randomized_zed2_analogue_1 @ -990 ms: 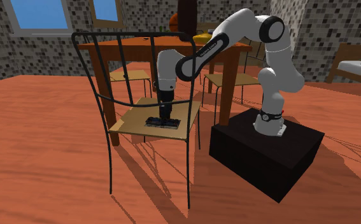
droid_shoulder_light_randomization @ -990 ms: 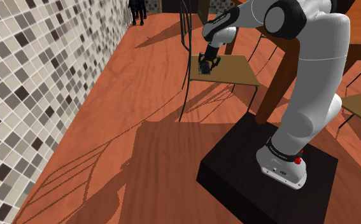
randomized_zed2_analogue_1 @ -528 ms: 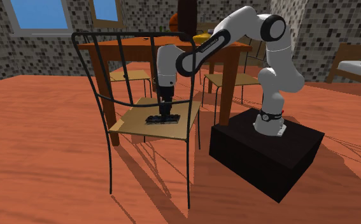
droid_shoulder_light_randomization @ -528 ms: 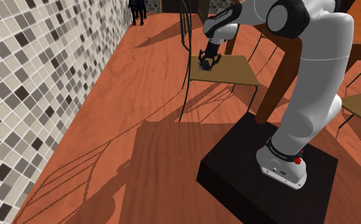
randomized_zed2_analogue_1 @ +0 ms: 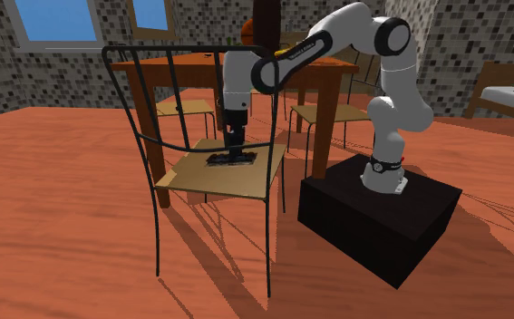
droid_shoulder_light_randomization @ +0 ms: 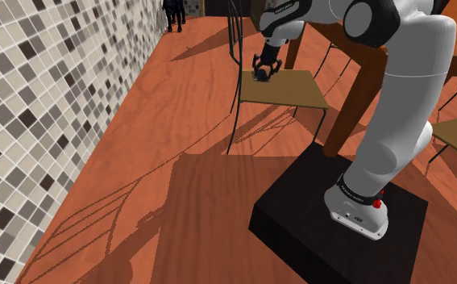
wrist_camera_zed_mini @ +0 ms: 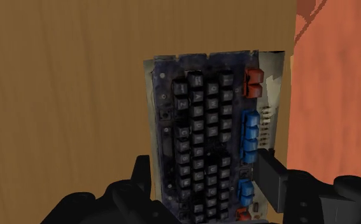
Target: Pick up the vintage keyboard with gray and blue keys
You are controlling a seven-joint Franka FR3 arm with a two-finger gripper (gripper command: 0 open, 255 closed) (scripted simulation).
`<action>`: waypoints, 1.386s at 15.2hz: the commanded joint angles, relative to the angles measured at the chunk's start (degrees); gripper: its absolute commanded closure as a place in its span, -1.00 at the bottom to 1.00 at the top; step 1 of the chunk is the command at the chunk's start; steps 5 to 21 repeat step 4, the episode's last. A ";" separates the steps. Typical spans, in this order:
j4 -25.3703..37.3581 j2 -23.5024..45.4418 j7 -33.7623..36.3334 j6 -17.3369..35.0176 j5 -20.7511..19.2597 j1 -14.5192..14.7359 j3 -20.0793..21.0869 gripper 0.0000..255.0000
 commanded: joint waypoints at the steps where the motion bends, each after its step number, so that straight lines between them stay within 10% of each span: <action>1: 0.85 -0.51 0.28 -1.33 -0.29 -0.01 -0.12 1.00; 21: 1.32 -0.82 0.47 -2.09 -0.46 0.01 -0.18 1.00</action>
